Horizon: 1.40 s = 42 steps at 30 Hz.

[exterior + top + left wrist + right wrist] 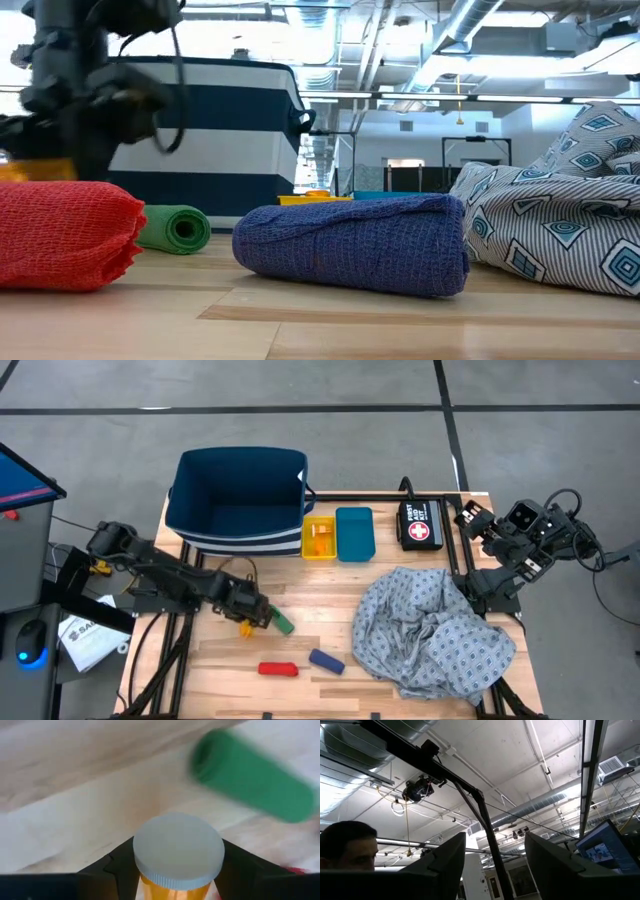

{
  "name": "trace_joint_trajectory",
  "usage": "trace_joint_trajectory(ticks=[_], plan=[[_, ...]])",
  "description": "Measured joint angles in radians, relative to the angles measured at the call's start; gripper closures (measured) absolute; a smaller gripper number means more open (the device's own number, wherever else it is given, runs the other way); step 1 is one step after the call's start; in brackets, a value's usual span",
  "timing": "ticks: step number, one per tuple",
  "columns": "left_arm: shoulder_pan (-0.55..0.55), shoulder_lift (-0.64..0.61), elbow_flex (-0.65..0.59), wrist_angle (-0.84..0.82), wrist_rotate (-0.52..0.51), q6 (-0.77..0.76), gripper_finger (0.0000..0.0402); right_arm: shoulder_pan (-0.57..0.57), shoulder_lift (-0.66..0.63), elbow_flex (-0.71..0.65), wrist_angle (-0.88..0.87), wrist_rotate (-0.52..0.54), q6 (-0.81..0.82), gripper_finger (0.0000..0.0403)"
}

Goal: Pick & place medical supplies in basket/bin
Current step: Put the orange pill bottle into the yellow basket

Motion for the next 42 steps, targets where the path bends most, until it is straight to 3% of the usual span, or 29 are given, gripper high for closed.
trace_joint_trajectory(ticks=[8,15,42], plan=[[0.086,-0.189,0.000,0.284,-0.088,0.174,0.0208,0.000,0.000,0.000,0.000,0.000,-0.001,0.0202],[0.098,-0.193,0.005,0.657,-0.084,0.318,0.0209,0.000,0.000,0.000,0.001,0.000,-0.001,0.0202],[0.173,0.343,0.516,0.637,-0.042,0.680,0.0209,0.000,0.000,0.000,0.042,0.000,0.034,0.0202]])
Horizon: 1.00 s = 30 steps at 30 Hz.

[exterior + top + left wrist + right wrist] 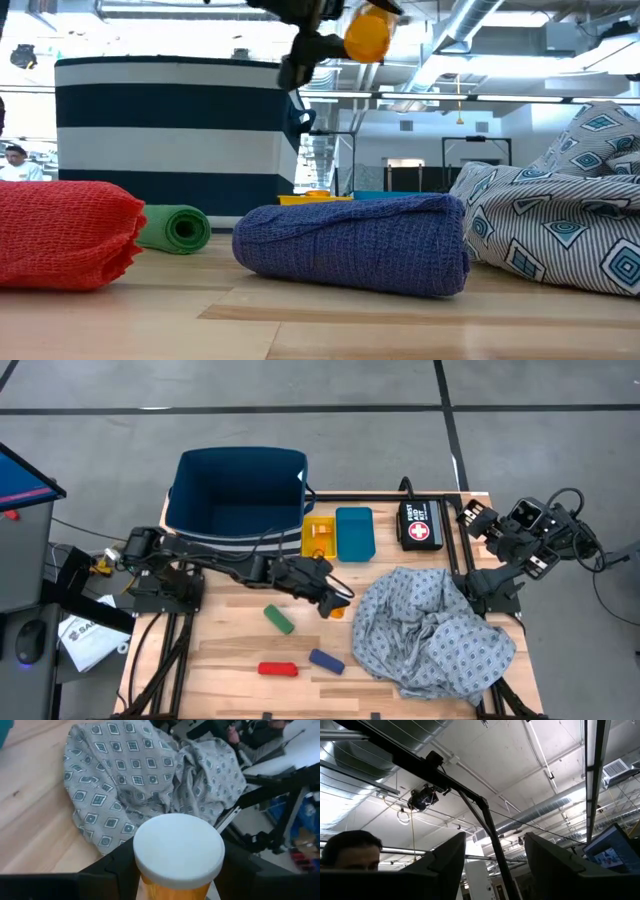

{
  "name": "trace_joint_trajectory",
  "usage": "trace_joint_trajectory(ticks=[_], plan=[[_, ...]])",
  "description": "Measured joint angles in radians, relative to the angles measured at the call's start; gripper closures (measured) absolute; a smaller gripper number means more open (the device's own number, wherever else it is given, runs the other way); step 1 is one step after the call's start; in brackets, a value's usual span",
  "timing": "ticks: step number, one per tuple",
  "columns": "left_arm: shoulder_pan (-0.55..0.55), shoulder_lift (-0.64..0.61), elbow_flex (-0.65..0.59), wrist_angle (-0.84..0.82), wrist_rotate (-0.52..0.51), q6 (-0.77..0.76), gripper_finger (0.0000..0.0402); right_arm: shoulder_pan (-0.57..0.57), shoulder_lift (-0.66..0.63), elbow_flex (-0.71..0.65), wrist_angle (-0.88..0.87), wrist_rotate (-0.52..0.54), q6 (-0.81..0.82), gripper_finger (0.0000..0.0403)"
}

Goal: Pick & place medical supplies in basket/bin
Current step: Put the orange pill bottle into the yellow basket

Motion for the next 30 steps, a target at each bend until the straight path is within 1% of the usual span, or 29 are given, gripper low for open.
trace_joint_trajectory(ticks=[6,11,14,16,18,24,30], plan=[[0.028,0.069,0.083,-0.027,-0.002,0.093,0.0209,0.000,0.000,0.000,0.002,0.000,0.000,0.0202],[0.053,0.116,0.146,-0.035,-0.051,0.195,0.0209,0.000,0.001,0.000,0.004,0.000,-0.007,0.0202],[0.064,0.127,0.181,-0.035,-0.122,0.256,0.0209,0.000,0.001,0.000,0.005,0.000,-0.008,0.0202],[0.068,0.127,0.196,-0.030,-0.197,0.320,0.0209,0.000,0.001,0.000,0.007,0.000,-0.009,0.0202],[0.068,0.127,0.210,-0.034,-0.277,0.409,0.0209,0.000,0.001,0.000,0.008,0.000,-0.012,0.0202],[0.061,0.125,0.253,-0.033,-0.468,0.719,0.0209,0.000,0.001,0.000,0.011,0.001,-0.031,0.0202],[0.056,0.128,0.266,-0.045,-0.632,0.969,0.0209,0.000,0.001,0.000,0.012,0.005,-0.038,0.0202]])
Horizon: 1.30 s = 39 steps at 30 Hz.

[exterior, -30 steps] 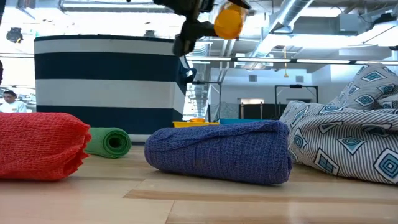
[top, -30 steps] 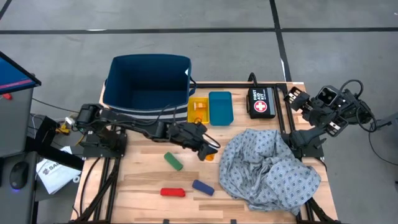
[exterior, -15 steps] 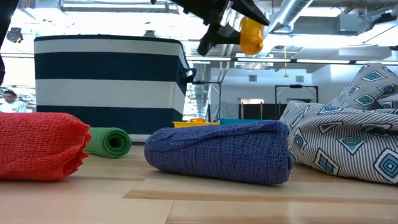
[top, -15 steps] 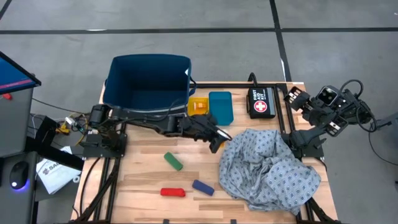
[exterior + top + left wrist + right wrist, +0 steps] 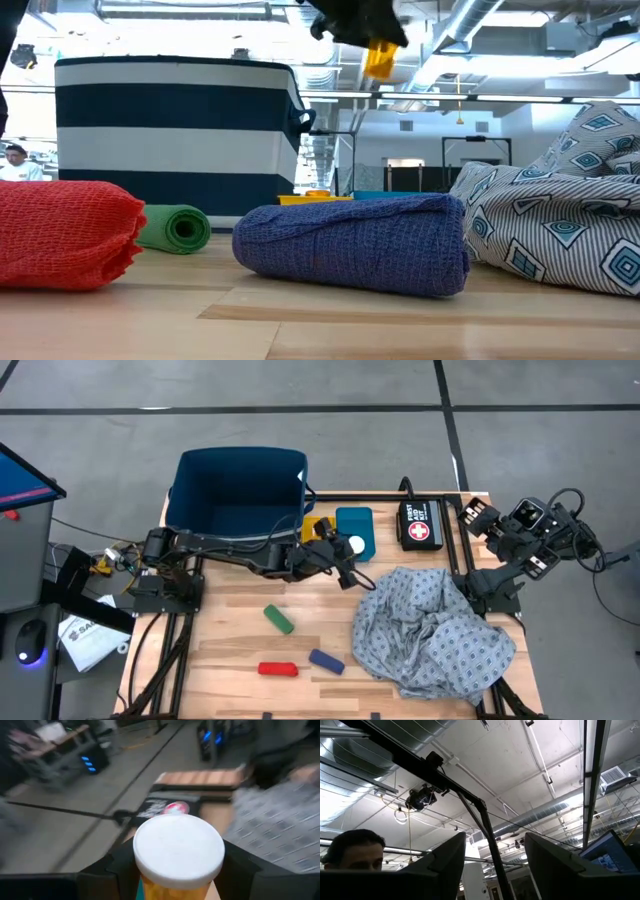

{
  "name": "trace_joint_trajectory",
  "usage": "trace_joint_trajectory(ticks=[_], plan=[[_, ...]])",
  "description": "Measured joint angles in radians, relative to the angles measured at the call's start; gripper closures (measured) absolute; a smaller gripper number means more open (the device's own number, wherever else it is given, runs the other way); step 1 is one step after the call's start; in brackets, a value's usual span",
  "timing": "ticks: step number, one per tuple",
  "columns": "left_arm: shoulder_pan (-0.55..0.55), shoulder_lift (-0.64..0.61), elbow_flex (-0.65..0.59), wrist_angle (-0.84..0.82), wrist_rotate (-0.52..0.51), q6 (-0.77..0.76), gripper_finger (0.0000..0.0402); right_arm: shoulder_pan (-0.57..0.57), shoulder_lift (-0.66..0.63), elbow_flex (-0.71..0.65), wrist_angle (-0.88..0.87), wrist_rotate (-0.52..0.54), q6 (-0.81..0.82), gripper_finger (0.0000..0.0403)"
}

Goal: Pick & place medical supplies in basket/bin
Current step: Put the orange pill bottle into the yellow basket

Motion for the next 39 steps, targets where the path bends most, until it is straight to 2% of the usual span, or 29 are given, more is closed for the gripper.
trace_joint_trajectory(ticks=[3,9,13,20,25,29,35,39], plan=[[0.010,0.028,0.000,-0.038,-0.067,0.103,0.0209,0.000,0.000,0.000,0.001,0.001,-0.012,0.0202],[0.037,0.129,0.000,-0.087,-0.098,0.182,0.0209,0.000,0.001,0.000,0.004,0.004,-0.023,0.0202],[0.047,0.210,-0.002,-0.094,-0.186,0.263,0.0209,0.000,0.007,0.000,0.008,0.004,-0.027,0.0202],[0.062,0.299,-0.002,-0.102,-0.362,0.295,0.0209,0.000,0.017,0.000,0.008,0.004,-0.031,0.0202],[0.091,0.303,-0.002,-0.159,-0.383,0.201,0.0209,0.000,0.022,0.000,0.010,0.004,-0.026,0.0202],[0.116,0.274,-0.002,-0.272,-0.372,0.086,0.0208,0.000,0.022,0.000,0.010,0.004,-0.025,0.0202],[0.157,0.246,0.011,-0.445,-0.261,-0.059,0.0202,0.000,0.021,0.000,0.010,0.004,-0.023,0.0202],[0.171,0.244,0.035,-0.492,-0.221,-0.123,0.0189,0.000,0.021,0.000,0.007,0.002,-0.023,0.0202]])
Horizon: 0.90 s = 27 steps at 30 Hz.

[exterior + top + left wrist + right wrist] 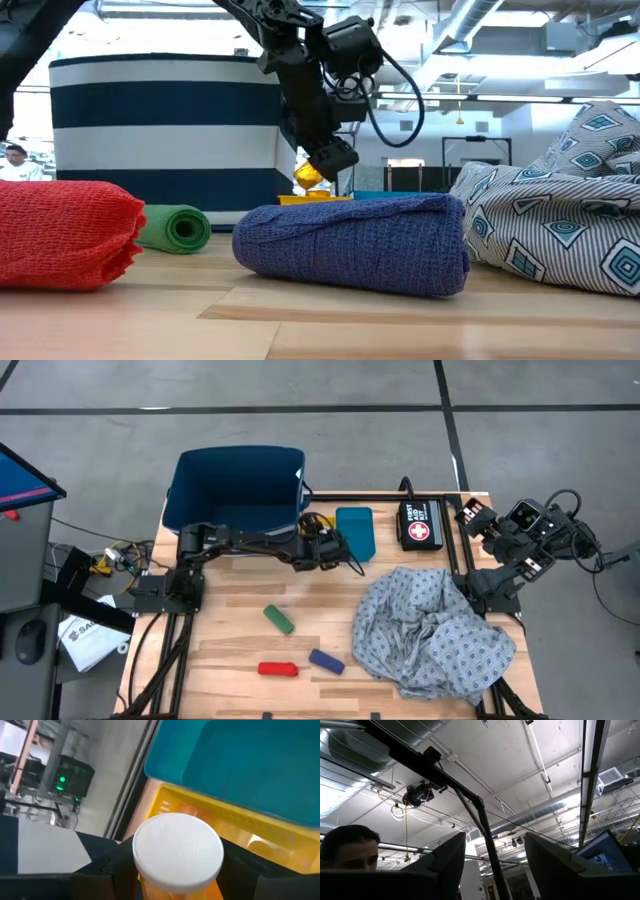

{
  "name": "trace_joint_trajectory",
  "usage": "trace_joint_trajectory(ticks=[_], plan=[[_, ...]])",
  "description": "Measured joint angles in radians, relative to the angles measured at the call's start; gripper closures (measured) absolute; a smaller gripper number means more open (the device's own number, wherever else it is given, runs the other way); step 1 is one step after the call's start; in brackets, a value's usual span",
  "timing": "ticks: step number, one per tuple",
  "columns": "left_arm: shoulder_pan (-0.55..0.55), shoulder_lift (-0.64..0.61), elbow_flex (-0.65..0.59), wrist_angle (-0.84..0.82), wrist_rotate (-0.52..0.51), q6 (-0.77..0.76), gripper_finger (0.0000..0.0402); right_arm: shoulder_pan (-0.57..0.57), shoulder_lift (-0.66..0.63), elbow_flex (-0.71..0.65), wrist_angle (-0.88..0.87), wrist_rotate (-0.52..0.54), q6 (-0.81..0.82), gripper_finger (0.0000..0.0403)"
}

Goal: Pick & place medical supplies in basket/bin
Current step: Put the orange pill bottle into the yellow basket, then put the green bandage into the right blue bin

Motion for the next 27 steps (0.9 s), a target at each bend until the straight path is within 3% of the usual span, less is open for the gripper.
trace_joint_trajectory(ticks=[17,23,27], plan=[[-0.061,-0.031,0.007,0.088,0.044,-0.005,0.0145,0.000,0.000,0.000,-0.006,-0.006,0.000,0.0202],[-0.123,-0.149,0.007,0.121,0.393,-0.088,0.0156,0.010,0.006,0.000,-0.010,-0.006,0.000,0.0202],[-0.139,-0.251,0.007,0.119,0.698,-0.112,0.0160,0.016,0.010,0.000,-0.011,-0.006,0.000,0.0202]])
